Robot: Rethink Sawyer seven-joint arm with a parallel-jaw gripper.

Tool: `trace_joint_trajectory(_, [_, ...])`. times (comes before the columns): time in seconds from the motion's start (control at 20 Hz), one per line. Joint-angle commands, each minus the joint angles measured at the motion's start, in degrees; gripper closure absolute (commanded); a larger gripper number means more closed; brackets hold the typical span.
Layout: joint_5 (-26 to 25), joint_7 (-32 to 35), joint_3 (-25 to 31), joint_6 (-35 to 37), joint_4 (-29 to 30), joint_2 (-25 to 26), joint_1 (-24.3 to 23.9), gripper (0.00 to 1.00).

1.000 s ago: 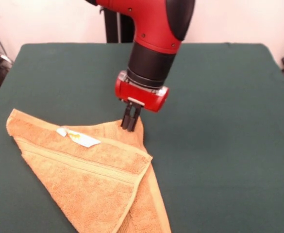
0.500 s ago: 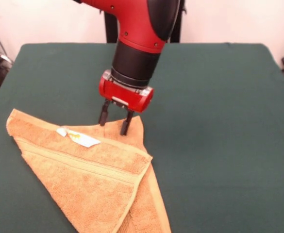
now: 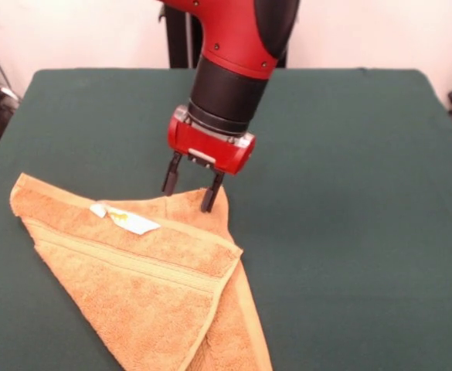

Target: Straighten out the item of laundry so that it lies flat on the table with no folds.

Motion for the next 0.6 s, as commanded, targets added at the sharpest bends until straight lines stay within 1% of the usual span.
trace_joint_trajectory(0.05, [0.51,7.27,5.65,0.18,0.64,3.37,0.21,0.00])
trace_joint_trajectory(0.25, [0.79,7.42,6.40,0.14,0.68,2.98,0.07,0.00])
trace_joint_trajectory(0.4, [0.78,6.76,8.98,0.19,0.98,2.43,-1.30,0.00])
trace_joint_trajectory(0.6, [0.45,6.10,10.98,-0.16,0.75,2.73,-2.55,0.00])
